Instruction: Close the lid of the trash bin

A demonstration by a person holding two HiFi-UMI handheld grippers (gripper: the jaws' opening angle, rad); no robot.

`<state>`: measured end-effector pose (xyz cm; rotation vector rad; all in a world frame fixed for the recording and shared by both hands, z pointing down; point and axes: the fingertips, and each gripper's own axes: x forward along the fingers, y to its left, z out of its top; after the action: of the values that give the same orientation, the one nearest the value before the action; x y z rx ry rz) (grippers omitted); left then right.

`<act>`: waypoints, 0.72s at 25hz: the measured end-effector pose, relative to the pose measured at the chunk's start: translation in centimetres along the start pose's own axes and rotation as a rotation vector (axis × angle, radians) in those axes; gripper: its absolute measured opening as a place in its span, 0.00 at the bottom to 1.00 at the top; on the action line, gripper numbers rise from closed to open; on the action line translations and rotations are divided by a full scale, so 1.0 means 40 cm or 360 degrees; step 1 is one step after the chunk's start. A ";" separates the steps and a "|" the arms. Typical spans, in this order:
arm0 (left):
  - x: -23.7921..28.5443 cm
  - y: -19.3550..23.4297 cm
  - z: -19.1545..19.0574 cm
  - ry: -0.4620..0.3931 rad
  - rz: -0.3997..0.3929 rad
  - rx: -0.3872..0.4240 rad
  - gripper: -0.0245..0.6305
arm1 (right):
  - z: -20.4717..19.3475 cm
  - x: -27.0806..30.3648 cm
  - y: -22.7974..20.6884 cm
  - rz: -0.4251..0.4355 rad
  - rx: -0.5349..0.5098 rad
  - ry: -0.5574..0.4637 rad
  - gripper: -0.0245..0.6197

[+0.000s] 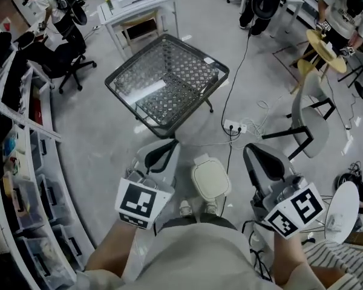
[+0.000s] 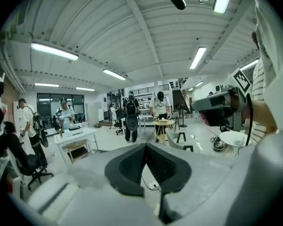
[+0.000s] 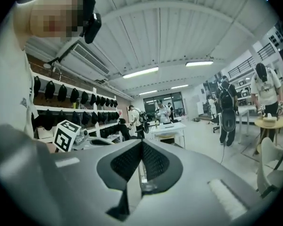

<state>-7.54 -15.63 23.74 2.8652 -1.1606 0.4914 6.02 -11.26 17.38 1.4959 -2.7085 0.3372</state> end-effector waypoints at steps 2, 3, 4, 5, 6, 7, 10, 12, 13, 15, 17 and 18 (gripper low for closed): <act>-0.029 -0.003 0.063 -0.0107 0.0036 0.0000 0.04 | 0.045 -0.024 0.014 -0.0027 -0.0051 -0.0059 0.04; -0.045 -0.003 0.092 -0.0158 0.0057 0.0000 0.04 | 0.066 -0.036 0.020 -0.0038 -0.0057 -0.0089 0.04; -0.061 -0.004 0.116 -0.0201 0.0077 0.0007 0.04 | 0.086 -0.048 0.026 -0.0042 -0.0046 -0.0121 0.04; -0.077 -0.004 0.137 -0.0237 0.0094 0.0014 0.04 | 0.107 -0.059 0.034 -0.0041 -0.0024 -0.0157 0.04; -0.093 -0.005 0.155 -0.0268 0.0104 0.0016 0.04 | 0.127 -0.068 0.042 -0.0035 -0.0006 -0.0195 0.04; -0.109 -0.006 0.170 -0.0293 0.0108 0.0017 0.04 | 0.146 -0.077 0.050 -0.0031 -0.0003 -0.0229 0.04; -0.142 -0.009 0.198 -0.0330 0.0121 0.0067 0.04 | 0.187 -0.097 0.072 -0.0027 -0.0055 -0.0290 0.04; -0.154 -0.009 0.205 -0.0332 0.0138 0.0092 0.04 | 0.204 -0.105 0.083 -0.0015 -0.0088 -0.0314 0.04; -0.157 -0.008 0.206 -0.0332 0.0146 0.0092 0.04 | 0.210 -0.107 0.087 -0.0007 -0.0102 -0.0323 0.04; -0.163 -0.005 0.207 -0.0331 0.0161 0.0091 0.04 | 0.220 -0.106 0.095 0.0014 -0.0111 -0.0335 0.04; -0.168 0.000 0.208 -0.0326 0.0175 0.0092 0.04 | 0.227 -0.103 0.101 0.0041 -0.0099 -0.0343 0.04; -0.171 0.003 0.209 -0.0321 0.0181 0.0088 0.04 | 0.231 -0.100 0.104 0.0050 -0.0100 -0.0344 0.04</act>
<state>-9.87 -12.13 13.78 2.9649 -1.3661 0.2434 5.41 -7.66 7.11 1.5584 -2.8773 0.0944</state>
